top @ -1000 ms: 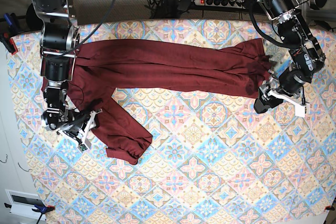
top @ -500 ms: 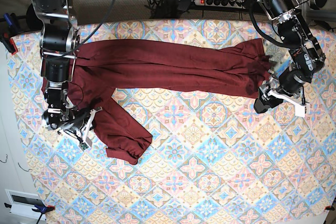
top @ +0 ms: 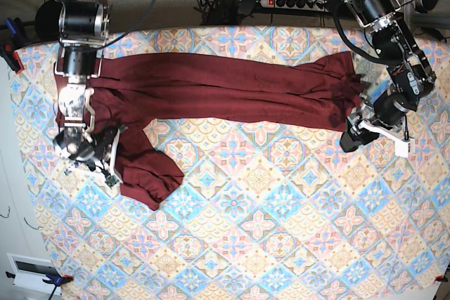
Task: Layout the t-shirt on the table in an organized manner, then fold the t-shirt properly
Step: 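Lift the sleeve with the right gripper and lay it onto the folded strip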
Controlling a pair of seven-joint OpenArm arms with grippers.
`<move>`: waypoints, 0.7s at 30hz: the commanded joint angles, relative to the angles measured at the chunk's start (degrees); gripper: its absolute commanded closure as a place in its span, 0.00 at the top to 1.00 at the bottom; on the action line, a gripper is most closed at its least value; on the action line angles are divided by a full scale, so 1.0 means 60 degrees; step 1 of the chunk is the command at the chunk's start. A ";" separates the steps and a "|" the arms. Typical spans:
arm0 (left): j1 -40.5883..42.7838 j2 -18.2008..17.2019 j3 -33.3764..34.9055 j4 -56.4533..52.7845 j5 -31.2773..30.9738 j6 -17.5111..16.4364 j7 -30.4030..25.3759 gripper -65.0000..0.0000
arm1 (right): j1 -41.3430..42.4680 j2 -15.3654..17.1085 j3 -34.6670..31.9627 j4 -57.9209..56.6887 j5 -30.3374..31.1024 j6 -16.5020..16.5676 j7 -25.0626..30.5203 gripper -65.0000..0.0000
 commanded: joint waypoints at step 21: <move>-0.0126 -0.0094 -0.0024 0.0154 -0.0165 -0.0013 -0.0121 0.74 | -0.3810 -0.0167 -0.1730 0.6182 -0.0020 -0.0060 -0.1010 0.01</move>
